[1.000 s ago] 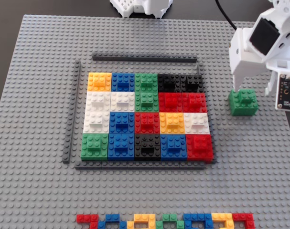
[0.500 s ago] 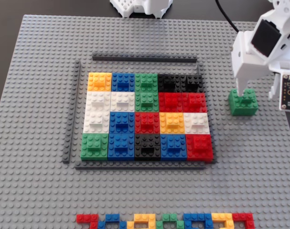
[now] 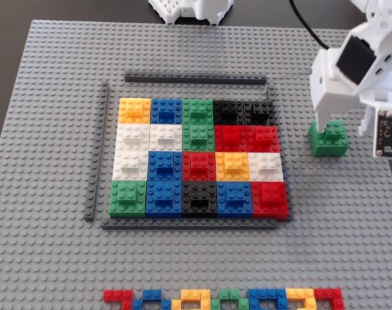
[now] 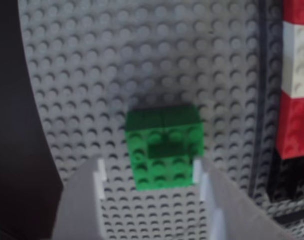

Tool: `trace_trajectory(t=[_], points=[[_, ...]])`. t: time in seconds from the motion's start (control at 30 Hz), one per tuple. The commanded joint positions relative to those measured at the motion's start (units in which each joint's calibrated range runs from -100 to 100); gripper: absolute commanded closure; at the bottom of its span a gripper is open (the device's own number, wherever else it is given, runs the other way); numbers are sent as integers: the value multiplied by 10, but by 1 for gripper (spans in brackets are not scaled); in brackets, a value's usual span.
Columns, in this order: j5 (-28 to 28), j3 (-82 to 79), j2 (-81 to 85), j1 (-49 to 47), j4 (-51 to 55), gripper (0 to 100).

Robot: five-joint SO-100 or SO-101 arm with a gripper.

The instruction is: Grab the cube and place it into the grid

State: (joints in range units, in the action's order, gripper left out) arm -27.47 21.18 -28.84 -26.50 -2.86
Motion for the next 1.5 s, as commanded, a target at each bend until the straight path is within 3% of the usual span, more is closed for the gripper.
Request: trace_trajectory(t=[0.0,0.47,0.97,1.47], points=[[0,7,16,1,-2,79],[0,8,17,-1,1,91],[-6,41,52,3,27,95],[-42,-38,261,35,68,96]])
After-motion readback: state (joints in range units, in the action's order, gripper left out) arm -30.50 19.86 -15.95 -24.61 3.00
